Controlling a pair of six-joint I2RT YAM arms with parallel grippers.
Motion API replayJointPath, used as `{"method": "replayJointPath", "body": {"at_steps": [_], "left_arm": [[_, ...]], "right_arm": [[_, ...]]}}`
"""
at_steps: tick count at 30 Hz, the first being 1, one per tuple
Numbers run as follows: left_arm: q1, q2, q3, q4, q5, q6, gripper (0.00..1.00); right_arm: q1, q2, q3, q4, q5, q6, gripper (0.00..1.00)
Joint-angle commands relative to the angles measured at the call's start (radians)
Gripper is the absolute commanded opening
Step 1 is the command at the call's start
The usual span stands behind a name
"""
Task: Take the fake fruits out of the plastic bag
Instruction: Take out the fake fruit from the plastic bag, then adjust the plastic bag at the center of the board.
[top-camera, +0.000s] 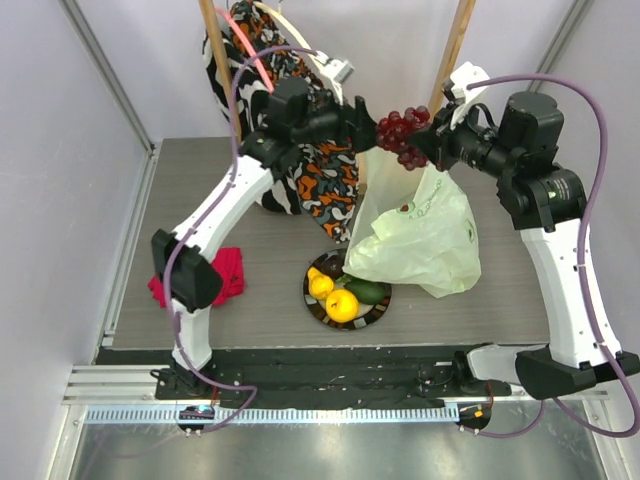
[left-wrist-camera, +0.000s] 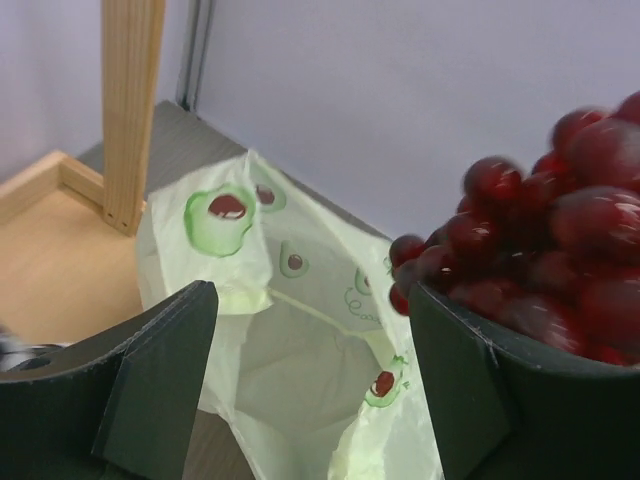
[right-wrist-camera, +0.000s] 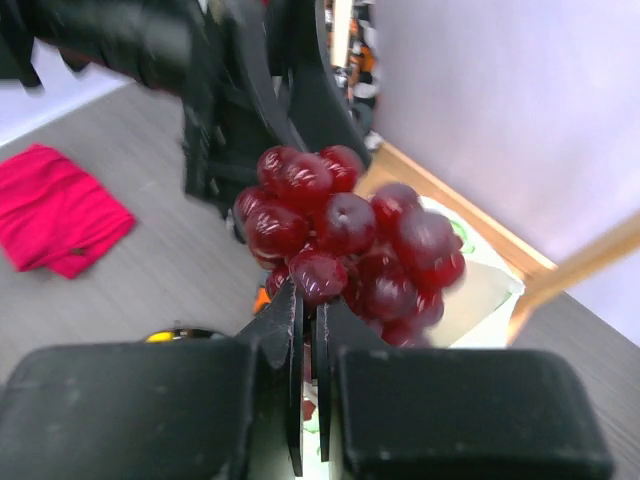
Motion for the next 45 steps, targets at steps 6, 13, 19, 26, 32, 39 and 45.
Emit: {"method": "replayJointPath", "body": {"at_steps": [6, 13, 19, 26, 32, 39, 45], "left_arm": [[0.116, -0.338, -0.102, -0.093, 0.061, 0.085, 0.83], [0.200, -0.498, -0.278, -0.126, 0.084, 0.112, 0.82], [0.306, -0.597, -0.395, -0.082, 0.098, 0.048, 0.82], [0.384, -0.673, -0.487, -0.051, 0.113, 0.002, 0.82], [0.423, -0.662, -0.498, -0.030, 0.124, -0.018, 0.82], [0.435, -0.628, -0.501, 0.036, 0.148, -0.099, 0.81], [0.444, -0.639, -0.537, 0.045, 0.150, -0.121, 0.81]], "right_arm": [[0.246, 0.049, -0.004, -0.088, -0.117, -0.035, 0.01], [0.456, 0.161, -0.027, -0.074, -0.120, -0.032, 0.01], [0.472, 0.293, -0.113, 0.042, -0.163, 0.129, 0.01], [0.382, 0.258, -0.231, -0.011, -0.061, 0.132, 0.01], [0.013, 0.190, -0.289, -0.131, 0.033, -0.019, 0.01], [-0.065, 0.146, -0.175, -0.168, -0.103, -0.109, 0.01], [0.125, 0.147, -0.131, -0.174, -0.105, -0.101, 0.01]]}}
